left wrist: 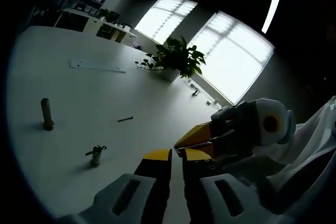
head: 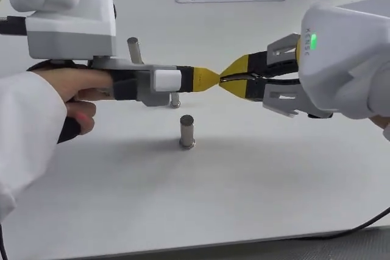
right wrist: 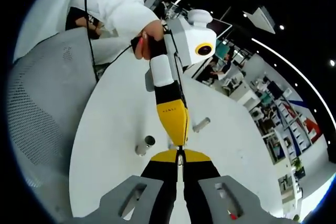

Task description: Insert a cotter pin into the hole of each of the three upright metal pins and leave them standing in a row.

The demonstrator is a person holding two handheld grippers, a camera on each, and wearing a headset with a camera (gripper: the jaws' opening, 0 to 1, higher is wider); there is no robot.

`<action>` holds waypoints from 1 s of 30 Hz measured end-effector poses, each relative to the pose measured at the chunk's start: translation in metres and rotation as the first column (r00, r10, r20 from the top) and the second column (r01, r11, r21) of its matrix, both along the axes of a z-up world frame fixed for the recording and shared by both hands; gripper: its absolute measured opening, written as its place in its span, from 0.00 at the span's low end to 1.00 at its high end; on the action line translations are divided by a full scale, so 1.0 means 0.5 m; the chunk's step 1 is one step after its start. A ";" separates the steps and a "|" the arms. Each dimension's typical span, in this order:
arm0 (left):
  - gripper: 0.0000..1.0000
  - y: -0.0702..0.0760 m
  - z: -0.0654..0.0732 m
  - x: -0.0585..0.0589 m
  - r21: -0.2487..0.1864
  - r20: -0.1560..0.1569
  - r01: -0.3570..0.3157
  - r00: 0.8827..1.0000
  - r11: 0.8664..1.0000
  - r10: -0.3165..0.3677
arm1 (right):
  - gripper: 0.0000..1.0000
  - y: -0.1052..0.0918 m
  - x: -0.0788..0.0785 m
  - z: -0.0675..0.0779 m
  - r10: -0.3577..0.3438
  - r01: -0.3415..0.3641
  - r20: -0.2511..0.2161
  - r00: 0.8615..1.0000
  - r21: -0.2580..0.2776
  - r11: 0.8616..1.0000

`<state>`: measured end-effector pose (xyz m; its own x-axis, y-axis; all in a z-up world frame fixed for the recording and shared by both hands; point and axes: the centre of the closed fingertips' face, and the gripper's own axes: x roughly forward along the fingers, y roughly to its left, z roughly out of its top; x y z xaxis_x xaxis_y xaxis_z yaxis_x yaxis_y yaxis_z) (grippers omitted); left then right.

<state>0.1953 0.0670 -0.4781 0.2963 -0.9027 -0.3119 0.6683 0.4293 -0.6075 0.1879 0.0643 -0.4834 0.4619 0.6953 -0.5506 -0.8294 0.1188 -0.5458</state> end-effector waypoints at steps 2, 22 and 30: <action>0.05 0.001 0.002 -0.003 -0.008 -0.004 0.003 1.000 1.000 -0.003 | 0.00 0.002 -0.002 0.003 0.002 -0.002 0.008 1.000 -0.002 1.000; 0.00 0.010 -0.020 -0.017 0.084 0.070 0.042 0.996 0.996 -0.048 | 0.15 -0.004 -0.014 -0.019 -0.016 0.020 -0.112 0.994 0.032 0.999; 0.00 0.002 -0.003 -0.071 0.187 0.325 0.181 0.916 0.966 -0.235 | 0.13 -0.006 -0.039 -0.050 -0.031 0.154 -0.481 0.876 0.218 0.964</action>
<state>0.1597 0.0681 -0.4796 0.2194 -0.9061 -0.3618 0.9072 0.3259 -0.2660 0.1683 0.0613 -0.5085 0.2607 0.8016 -0.5381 -0.9577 0.2853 -0.0389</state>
